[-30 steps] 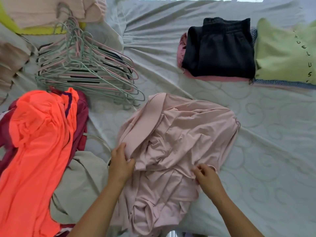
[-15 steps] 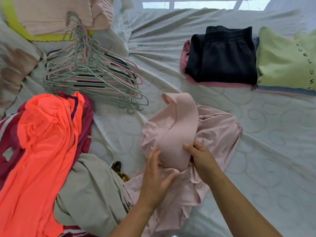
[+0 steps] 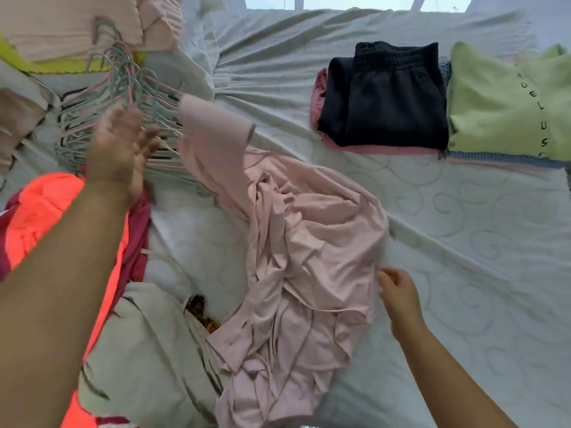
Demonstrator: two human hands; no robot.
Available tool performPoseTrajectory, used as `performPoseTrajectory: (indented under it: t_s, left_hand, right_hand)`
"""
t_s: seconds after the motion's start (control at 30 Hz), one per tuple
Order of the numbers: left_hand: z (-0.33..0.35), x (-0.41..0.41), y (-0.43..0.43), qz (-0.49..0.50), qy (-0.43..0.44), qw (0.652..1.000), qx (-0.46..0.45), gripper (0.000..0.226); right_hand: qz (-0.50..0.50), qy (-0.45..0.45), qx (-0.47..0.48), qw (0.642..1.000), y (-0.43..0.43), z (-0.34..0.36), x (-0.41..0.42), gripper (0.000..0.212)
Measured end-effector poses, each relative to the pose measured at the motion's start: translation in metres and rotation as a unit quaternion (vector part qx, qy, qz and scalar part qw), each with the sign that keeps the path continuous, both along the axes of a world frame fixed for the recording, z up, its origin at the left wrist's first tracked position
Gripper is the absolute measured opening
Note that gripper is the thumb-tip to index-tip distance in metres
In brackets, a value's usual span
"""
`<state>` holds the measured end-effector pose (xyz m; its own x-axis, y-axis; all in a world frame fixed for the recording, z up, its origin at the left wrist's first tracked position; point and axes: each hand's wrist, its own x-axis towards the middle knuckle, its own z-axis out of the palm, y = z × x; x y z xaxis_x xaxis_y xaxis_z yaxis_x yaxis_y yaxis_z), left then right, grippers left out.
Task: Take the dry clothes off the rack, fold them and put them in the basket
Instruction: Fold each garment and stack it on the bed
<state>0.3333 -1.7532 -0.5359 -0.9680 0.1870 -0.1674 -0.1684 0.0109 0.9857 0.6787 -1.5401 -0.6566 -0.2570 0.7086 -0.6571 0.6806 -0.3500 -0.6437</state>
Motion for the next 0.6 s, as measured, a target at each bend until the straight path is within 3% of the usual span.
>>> performPoseTrajectory:
  t_s: [0.07,0.17,0.23,0.27,0.3,0.4,0.53,0.6]
  left_hand:
    - [-0.027,0.019,-0.005,-0.040,-0.030,0.990,-0.135,0.008]
    - [-0.087,0.105,-0.016,-0.200,-0.152,0.900,-0.357,0.039]
    - [-0.115,0.173,-0.020,-0.280,-0.227,0.847,-0.391,0.054]
    - [-0.126,0.202,-0.020,-0.320,-0.219,0.826,-0.408,0.054]
    - [-0.133,0.226,-0.020,-0.341,-0.195,0.810,-0.436,0.050]
    - [-0.131,0.251,-0.021,-0.292,-0.094,0.819,-0.485,0.030]
    - [-0.094,0.238,-0.012,-0.265,0.140,0.799,-0.521,0.021]
    - [-0.074,0.245,0.007,-0.316,0.234,0.787,-0.475,0.016]
  right_hand:
    - [-0.006,-0.053,0.016,0.998,0.003,-0.012,0.013,0.021]
    - [0.014,-0.094,-0.005,0.995,-0.007,-0.025,0.022,0.029]
    - [0.046,-0.079,-0.051,0.994,-0.020,-0.023,0.017,0.032]
    - [0.065,-0.070,-0.071,0.993,-0.026,-0.020,0.014,0.030]
    - [0.076,-0.057,-0.087,0.992,-0.031,-0.017,0.013,0.026]
    - [0.100,-0.033,-0.082,0.991,-0.032,-0.008,0.012,0.008]
    - [0.114,-0.052,0.115,0.985,-0.027,0.004,-0.001,0.024]
    - [0.135,0.043,0.018,0.990,-0.034,0.025,-0.025,0.024]
